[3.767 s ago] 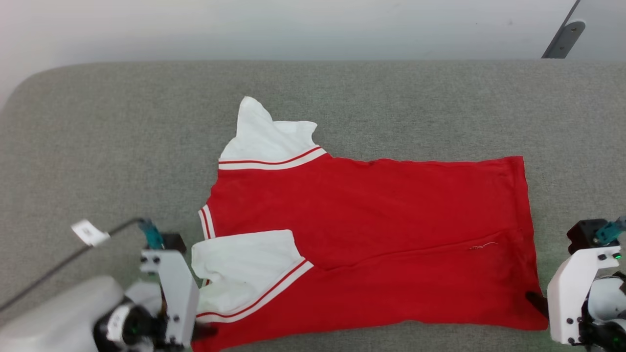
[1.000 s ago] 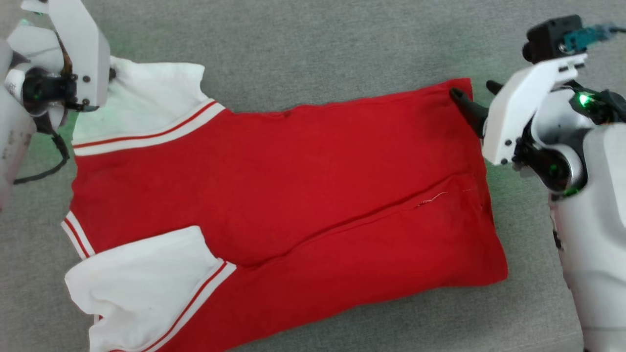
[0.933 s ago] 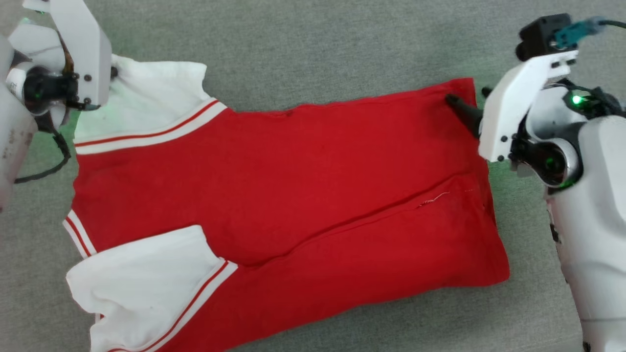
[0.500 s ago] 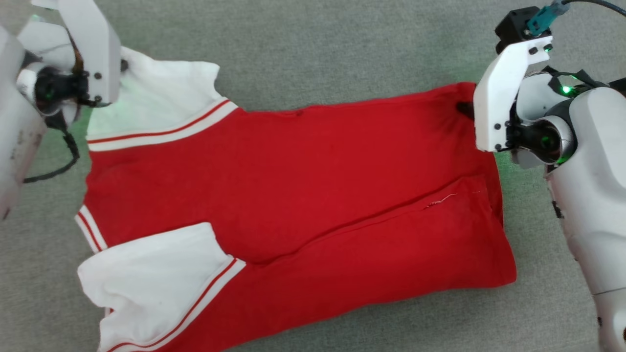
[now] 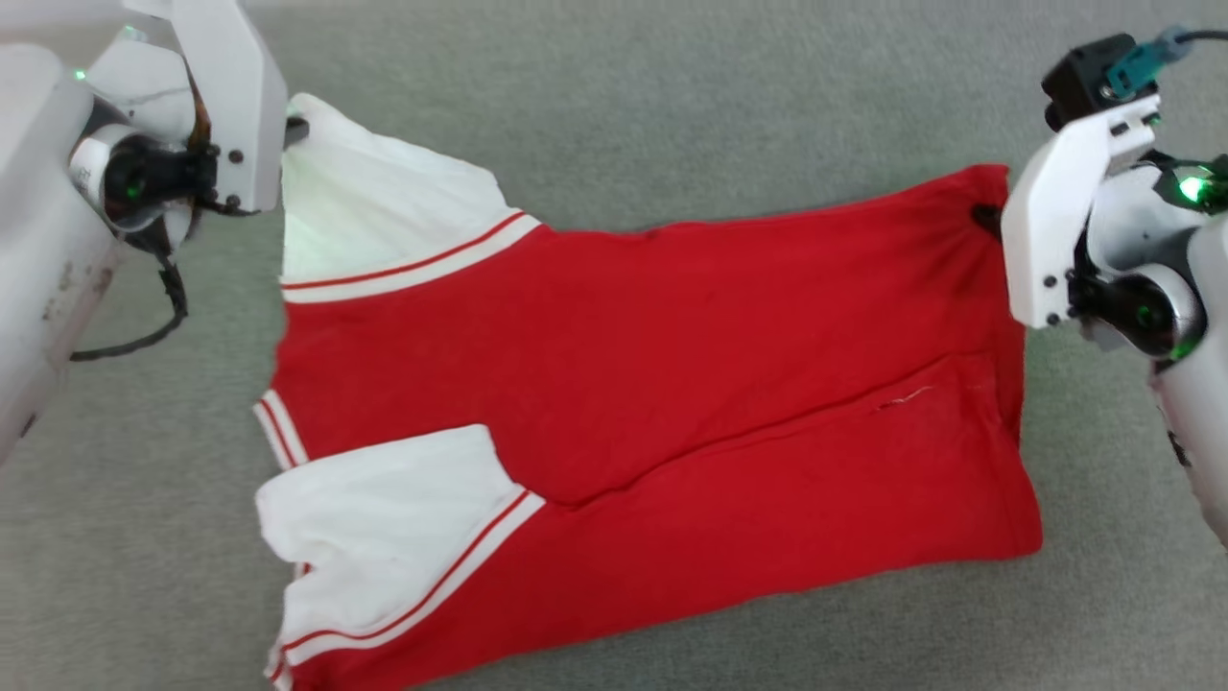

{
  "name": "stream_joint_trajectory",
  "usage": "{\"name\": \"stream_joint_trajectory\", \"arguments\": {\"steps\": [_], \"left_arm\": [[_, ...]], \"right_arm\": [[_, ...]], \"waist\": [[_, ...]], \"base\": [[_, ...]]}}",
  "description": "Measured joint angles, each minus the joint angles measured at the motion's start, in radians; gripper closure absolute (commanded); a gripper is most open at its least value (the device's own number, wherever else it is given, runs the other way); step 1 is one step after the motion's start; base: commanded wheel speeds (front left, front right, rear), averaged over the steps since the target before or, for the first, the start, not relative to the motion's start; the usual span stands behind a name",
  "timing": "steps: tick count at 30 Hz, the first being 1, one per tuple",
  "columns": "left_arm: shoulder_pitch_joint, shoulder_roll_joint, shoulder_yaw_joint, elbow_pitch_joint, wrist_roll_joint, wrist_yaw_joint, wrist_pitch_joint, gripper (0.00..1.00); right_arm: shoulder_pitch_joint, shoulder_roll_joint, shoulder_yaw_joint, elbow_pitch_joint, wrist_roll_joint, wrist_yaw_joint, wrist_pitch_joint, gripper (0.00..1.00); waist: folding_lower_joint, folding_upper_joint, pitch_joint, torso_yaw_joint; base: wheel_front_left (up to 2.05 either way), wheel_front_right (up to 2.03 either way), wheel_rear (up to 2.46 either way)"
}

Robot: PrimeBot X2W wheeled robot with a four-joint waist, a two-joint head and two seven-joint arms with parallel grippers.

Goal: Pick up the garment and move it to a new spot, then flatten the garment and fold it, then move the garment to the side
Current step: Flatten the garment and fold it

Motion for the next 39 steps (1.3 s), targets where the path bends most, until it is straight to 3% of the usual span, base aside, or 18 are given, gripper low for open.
{"name": "stream_joint_trajectory", "arguments": {"steps": [10,13,19,27,31,36,37,38,39], "left_arm": [[0.058,0.048,-0.026,-0.149,-0.004,0.018,0.037,1.00],[0.092,0.081,-0.031,-0.250,-0.009,0.062,0.062,1.00],[0.186,0.191,-0.043,-0.533,-0.033,0.200,0.117,1.00],[0.355,0.316,-0.059,-0.869,-0.091,0.383,0.145,1.00],[0.429,0.326,-0.065,-0.902,-0.113,0.418,0.139,1.00],[0.497,0.281,-0.072,-0.840,-0.139,0.410,0.138,1.00],[0.508,0.270,-0.074,-0.822,-0.143,0.398,0.133,1.00],[0.516,0.258,-0.072,-0.797,-0.147,0.384,0.119,1.00],[0.522,0.246,-0.068,-0.776,-0.154,0.372,0.107,1.00]], "right_arm": [[0.121,-0.125,0.062,-0.171,0.060,0.000,0.027,1.00],[0.167,-0.163,0.069,-0.230,0.086,0.000,0.046,1.00],[0.270,-0.220,0.044,-0.327,0.113,0.000,0.098,1.00],[0.432,-0.234,-0.017,-0.400,0.142,0.000,0.173,1.00],[0.483,-0.216,-0.034,-0.391,0.143,0.000,0.183,1.00],[0.496,-0.181,-0.034,-0.344,0.130,0.000,0.179,1.00],[0.496,-0.177,-0.032,-0.338,0.123,0.000,0.173,0.87],[0.494,-0.171,-0.033,-0.329,0.123,0.000,0.170,0.62],[0.493,-0.167,-0.031,-0.320,0.123,0.000,0.169,0.43]], "waist": [[0.0000,0.0000,-0.094,0.062],[-0.0001,0.0000,-0.115,0.084],[0.0000,0.0000,-0.144,0.119],[-0.0001,0.0000,-0.154,0.135],[-0.0001,0.0000,-0.154,0.135],[-0.0001,0.0000,-0.156,0.133],[-0.0001,0.0000,-0.157,0.133],[0.0000,0.0000,-0.159,0.133],[-0.0001,0.0000,-0.161,0.133]], "base": [[0.00,0.00,0.00],[0.00,0.00,0.00],[0.00,0.00,0.00],[0.00,0.00,0.00],[0.00,0.00,0.00],[0.00,0.00,0.00],[0.00,0.00,0.00],[0.00,0.00,0.00],[0.00,0.00,0.00]]}}
